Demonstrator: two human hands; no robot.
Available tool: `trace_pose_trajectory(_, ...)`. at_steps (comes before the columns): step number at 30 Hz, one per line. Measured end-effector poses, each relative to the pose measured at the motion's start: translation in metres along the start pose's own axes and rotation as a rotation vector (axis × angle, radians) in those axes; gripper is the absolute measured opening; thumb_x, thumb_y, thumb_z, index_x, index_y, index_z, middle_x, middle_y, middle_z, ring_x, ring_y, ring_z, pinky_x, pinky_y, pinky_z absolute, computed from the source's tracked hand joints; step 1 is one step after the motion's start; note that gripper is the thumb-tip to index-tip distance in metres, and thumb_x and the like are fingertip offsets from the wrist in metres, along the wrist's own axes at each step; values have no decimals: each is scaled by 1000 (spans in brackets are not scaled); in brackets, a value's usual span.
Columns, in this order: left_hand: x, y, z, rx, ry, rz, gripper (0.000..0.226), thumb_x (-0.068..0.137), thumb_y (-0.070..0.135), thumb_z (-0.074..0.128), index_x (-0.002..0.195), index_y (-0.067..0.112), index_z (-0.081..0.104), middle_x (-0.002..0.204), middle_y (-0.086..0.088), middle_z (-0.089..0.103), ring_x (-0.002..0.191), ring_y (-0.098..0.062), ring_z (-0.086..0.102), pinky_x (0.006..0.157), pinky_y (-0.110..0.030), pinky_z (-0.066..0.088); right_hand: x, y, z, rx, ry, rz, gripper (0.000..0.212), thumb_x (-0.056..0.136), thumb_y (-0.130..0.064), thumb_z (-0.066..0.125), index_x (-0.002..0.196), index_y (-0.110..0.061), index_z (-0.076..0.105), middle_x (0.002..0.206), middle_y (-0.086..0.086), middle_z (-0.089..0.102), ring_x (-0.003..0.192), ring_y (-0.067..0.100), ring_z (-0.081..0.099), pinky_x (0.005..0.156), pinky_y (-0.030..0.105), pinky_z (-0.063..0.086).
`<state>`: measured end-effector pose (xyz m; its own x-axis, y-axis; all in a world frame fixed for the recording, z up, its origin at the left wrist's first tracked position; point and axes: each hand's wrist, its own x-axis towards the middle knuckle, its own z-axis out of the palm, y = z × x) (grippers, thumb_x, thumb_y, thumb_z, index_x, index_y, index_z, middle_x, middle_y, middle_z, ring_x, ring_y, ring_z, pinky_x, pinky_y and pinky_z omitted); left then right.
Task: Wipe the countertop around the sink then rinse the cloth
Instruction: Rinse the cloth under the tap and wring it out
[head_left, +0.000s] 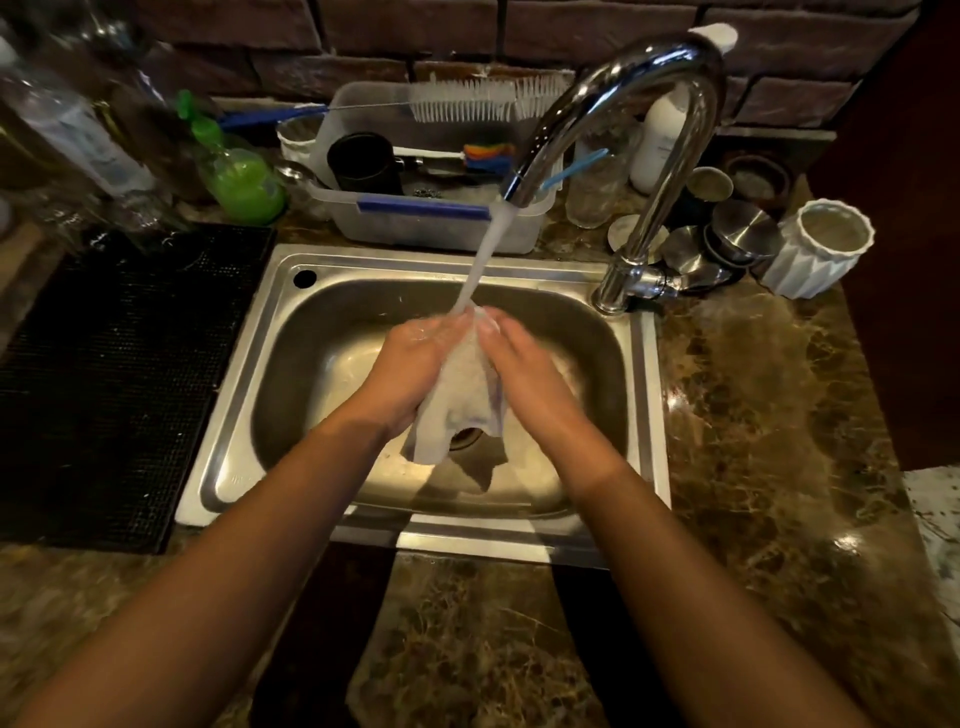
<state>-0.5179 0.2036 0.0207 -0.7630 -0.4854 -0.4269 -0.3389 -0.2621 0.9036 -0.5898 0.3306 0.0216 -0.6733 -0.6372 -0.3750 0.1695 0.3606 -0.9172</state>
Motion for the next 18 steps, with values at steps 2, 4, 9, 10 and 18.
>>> trace_pose_trajectory(2,3,2,-13,51,-39,27,29,102,35,62,117,13,76,104,-10,77,99,-23,76,83,-38,61,9,1,10,-79,-24,25,41,103,-50,52,137,-28,56,123,-6,64,112,15,63,88,27,54)
trace_pose_trajectory(4,3,7,-25,159,-78,40,30,104,35,59,112,12,77,90,-1,78,84,-14,76,67,-25,57,14,7,11,-209,79,-48,31,101,-42,59,125,-22,64,113,-4,68,102,15,66,87,32,57)
trace_pose_trajectory(9,2,9,-41,322,-156,-57,61,99,72,37,119,28,75,105,3,80,101,-15,76,89,-33,58,13,-5,16,-143,156,-191,18,100,-34,63,110,-19,63,98,-8,66,90,4,65,72,14,52)
trace_pose_trajectory(10,2,8,-43,304,-152,-81,66,99,75,30,121,30,73,105,5,80,100,-13,76,89,-32,57,12,-11,21,-113,124,-202,20,101,-34,62,114,-18,63,102,-6,67,94,6,66,77,17,55)
trace_pose_trajectory(18,4,-41,-50,97,170,-267,60,96,72,46,114,22,74,121,-4,75,119,-26,66,115,-53,44,22,-38,19,458,138,127,9,103,-26,58,103,-27,66,104,1,71,101,20,69,92,42,58)
